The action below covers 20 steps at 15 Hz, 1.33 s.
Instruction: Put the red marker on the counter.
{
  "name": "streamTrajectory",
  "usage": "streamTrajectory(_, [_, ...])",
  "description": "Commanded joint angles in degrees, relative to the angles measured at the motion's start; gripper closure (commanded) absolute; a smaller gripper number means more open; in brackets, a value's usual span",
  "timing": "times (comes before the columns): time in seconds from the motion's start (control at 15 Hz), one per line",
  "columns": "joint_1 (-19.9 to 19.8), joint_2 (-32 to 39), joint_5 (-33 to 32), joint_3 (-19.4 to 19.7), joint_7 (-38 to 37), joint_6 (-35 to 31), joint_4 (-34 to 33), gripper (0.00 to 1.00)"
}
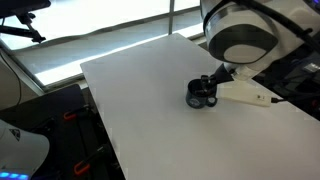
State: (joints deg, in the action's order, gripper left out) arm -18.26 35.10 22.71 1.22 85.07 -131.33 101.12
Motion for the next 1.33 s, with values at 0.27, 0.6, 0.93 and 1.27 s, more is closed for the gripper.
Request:
streamTrajectory(0.27, [-1.3,-7.9,0.4,-2.4,1.0,-1.9,4.0,0.95])
streamTrajectory(0.6, [-0.4,-17.5,1.7,-2.9,3.5,-3.2,9.5,0.95])
streamTrajectory(0.93, [2.2,-24.6,2.4,-2.5,7.7,-4.0,14.2,0.95])
streamTrajectory(1.27, [5.2,-26.7,9.7,-3.9,19.6,1.1,15.6,0.95])
